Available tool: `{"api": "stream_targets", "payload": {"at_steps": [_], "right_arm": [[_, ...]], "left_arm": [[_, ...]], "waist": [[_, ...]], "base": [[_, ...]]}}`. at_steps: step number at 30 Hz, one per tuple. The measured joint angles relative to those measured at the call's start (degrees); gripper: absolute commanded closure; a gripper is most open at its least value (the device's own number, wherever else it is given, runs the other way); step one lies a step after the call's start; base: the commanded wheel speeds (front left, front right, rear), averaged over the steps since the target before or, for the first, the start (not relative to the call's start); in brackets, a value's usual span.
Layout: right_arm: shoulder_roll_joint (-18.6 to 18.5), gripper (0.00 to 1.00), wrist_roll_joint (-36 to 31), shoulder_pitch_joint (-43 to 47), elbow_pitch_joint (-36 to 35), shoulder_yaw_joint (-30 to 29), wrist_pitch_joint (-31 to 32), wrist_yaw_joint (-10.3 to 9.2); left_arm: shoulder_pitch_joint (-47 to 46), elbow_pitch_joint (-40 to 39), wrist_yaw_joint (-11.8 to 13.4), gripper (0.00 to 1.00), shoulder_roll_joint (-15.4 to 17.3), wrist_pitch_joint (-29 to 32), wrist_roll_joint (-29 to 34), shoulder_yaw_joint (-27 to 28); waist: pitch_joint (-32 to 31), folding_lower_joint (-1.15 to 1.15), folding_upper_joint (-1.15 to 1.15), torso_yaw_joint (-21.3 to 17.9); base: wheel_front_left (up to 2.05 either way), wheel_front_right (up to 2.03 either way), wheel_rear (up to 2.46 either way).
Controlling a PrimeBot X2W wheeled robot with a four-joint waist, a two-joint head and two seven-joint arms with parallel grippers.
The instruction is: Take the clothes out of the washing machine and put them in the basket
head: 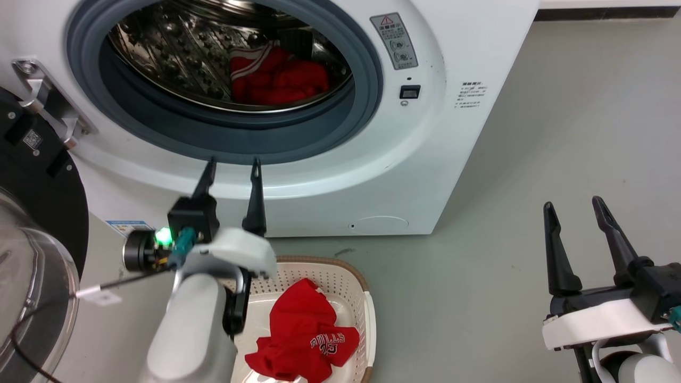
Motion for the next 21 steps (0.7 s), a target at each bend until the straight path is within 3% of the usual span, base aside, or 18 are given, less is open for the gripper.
{"api": "stream_targets", "payload": {"at_steps": [8,21], "right_arm": [[0.01,0.00,0.98,-1.52,-0.81,2.11,0.05,0.00],[-0.02,0.00,3.59,-6.10,-0.36,5.26,-2.74,0.00]], "left_arm": [[-10.79,7.86,-0.10,0.00,0.81,0.01,-0.24,1.98],[-32.26,23.76,-1.07,0.00,7.30,0.94,0.03,3.37]], "waist": [[3.31,0.00,0.00,-1.77],[13.60,0.02,0.00,-6.12]], "base": [[0.00,0.00,0.00],[0.00,0.00,0.00]]}}
